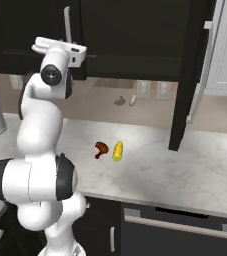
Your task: Pick the pan from the cabinet and place it on the stove. Then turn on the stove burner for the pan.
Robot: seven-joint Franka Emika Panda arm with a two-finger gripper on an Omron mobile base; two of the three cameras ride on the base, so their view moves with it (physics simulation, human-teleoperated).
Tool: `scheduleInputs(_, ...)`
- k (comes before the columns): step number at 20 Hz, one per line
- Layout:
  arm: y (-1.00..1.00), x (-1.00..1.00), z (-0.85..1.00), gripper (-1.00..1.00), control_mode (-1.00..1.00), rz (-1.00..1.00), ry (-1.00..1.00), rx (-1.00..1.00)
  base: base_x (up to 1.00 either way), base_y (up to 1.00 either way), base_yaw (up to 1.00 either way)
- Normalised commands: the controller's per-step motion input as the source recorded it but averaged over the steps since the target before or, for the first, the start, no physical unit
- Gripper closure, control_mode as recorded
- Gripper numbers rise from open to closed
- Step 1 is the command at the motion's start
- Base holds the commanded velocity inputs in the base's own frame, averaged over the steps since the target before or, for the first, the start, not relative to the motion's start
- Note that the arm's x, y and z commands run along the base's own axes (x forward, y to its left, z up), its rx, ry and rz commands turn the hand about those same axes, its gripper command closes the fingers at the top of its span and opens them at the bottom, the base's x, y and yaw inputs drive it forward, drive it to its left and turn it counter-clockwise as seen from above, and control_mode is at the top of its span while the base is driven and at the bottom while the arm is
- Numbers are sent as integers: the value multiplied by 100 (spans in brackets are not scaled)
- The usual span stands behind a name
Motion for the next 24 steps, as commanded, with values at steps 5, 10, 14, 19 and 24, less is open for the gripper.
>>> scheduleInputs(5, 84, -81, 0, 100, -100, 7, 0, -5, 0, 0, 0)
scheduleInputs(10, 91, -91, 0, 100, -100, 5, 0, -6, 0, 0, 0)
scheduleInputs(14, 100, -97, -2, 100, -100, 4, 0, -7, 0, 0, 0)
scheduleInputs(19, 99, -97, -2, 100, -100, 2, 0, -5, 0, 0, 0)
scheduleInputs(24, 98, -100, -4, 100, -100, 0, 0, -2, 0, 0, 0)
